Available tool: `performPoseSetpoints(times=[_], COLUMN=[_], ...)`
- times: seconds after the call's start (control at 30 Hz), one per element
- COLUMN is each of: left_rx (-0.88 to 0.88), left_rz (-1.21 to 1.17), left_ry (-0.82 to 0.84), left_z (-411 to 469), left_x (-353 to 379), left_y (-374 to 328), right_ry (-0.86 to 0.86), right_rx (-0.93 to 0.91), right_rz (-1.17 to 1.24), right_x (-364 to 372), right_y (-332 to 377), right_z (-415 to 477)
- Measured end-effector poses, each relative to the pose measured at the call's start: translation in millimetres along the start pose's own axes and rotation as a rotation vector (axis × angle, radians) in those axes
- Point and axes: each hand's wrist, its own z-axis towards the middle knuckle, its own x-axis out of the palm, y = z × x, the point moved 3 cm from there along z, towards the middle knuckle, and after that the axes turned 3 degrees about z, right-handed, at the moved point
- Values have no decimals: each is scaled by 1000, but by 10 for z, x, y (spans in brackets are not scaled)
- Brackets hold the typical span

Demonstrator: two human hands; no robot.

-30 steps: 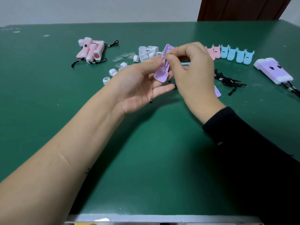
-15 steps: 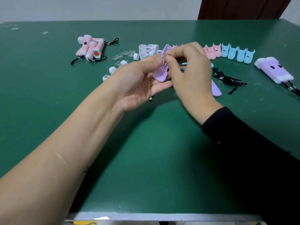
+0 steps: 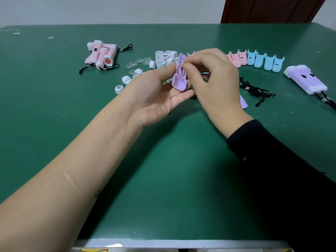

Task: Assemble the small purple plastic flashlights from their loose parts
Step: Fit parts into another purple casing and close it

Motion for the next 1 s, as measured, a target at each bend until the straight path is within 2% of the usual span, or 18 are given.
performPoseSetpoints(times=[0.43,1.0], left_rx=[-112,-104], left_rz=[6,158], left_ry=[-93,-78], left_z=[47,30], left_x=[-121,-151], left_y=[56,27], right_ry=[71,50], right_rx=[-104,-159], right_rz=[-158,-66], right_x=[33,43], right_y=[-30,-68], right_z=[-4,-21])
